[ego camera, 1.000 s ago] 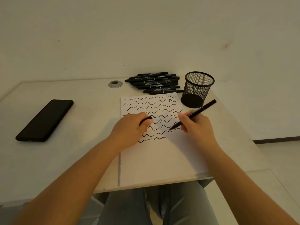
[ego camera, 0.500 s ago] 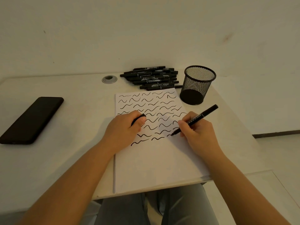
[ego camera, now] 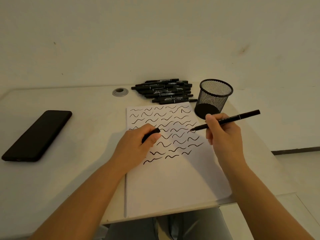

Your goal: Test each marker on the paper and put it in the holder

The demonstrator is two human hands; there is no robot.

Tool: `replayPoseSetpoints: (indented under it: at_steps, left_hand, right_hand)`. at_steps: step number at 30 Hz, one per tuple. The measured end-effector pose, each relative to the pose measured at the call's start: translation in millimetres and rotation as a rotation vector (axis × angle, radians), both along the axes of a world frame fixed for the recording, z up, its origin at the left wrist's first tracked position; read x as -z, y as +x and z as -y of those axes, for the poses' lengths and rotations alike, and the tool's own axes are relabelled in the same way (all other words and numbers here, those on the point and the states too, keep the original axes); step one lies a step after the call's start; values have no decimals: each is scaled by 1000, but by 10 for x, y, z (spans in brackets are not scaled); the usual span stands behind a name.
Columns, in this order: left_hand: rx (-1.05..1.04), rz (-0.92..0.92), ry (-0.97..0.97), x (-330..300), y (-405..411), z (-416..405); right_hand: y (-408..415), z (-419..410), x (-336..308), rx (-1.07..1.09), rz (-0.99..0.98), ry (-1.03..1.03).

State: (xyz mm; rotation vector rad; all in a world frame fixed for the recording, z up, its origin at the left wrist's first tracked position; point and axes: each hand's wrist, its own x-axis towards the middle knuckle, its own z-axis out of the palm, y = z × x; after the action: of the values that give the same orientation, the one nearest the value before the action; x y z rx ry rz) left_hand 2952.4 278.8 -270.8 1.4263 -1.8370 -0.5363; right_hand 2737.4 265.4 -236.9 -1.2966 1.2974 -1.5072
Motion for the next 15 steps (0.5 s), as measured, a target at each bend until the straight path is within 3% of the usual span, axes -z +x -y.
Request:
replayPoseSetpoints:
  at_steps: [9,12,15]
  left_hand:
    - [-16,-31,8,-10,21,24]
    - [-15,-72,27,-31,20,20]
    - [-8,-80,32,-48,15,15]
  right_hand:
    - [119,264,-583,-367,416,145]
    - [165,274,-635,-432,426,113]
    - [342,247,-449,-336,395,169]
